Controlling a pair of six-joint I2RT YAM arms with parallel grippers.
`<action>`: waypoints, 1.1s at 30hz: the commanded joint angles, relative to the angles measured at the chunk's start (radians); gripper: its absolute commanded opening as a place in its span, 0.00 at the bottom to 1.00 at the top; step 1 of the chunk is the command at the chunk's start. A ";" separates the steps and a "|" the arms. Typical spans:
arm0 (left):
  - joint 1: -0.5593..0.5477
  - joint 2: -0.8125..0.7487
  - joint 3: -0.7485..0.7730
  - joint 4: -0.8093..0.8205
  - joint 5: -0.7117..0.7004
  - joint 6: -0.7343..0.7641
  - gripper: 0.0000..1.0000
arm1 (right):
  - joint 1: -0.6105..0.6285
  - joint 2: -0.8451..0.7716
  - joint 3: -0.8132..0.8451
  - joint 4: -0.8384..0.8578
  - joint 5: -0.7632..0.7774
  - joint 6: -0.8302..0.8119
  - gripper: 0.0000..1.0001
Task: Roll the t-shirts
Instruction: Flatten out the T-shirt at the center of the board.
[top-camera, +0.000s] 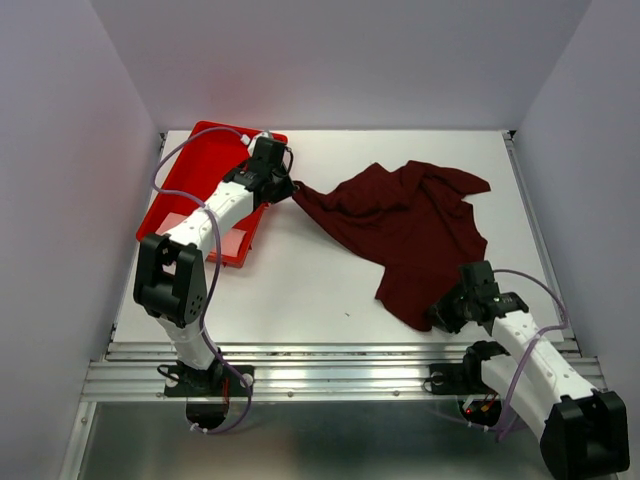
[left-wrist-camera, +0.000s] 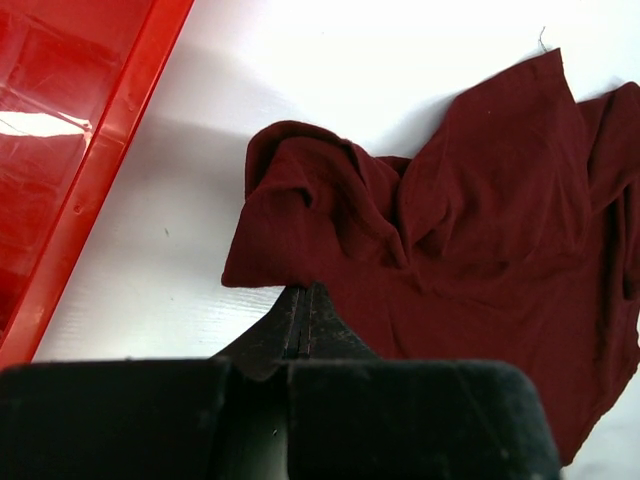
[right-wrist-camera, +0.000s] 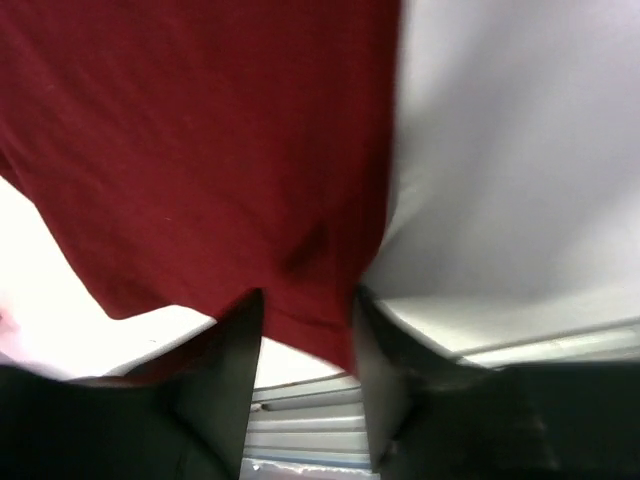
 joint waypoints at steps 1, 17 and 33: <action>-0.006 -0.008 -0.004 0.008 0.002 0.009 0.00 | -0.001 0.084 -0.048 0.175 0.047 0.001 0.26; -0.083 -0.108 -0.127 0.026 0.007 -0.026 0.00 | -0.072 0.719 0.455 0.229 0.423 -0.267 0.26; -0.089 -0.042 -0.013 -0.011 -0.018 0.008 0.00 | -0.072 0.282 0.239 0.099 0.216 -0.218 0.79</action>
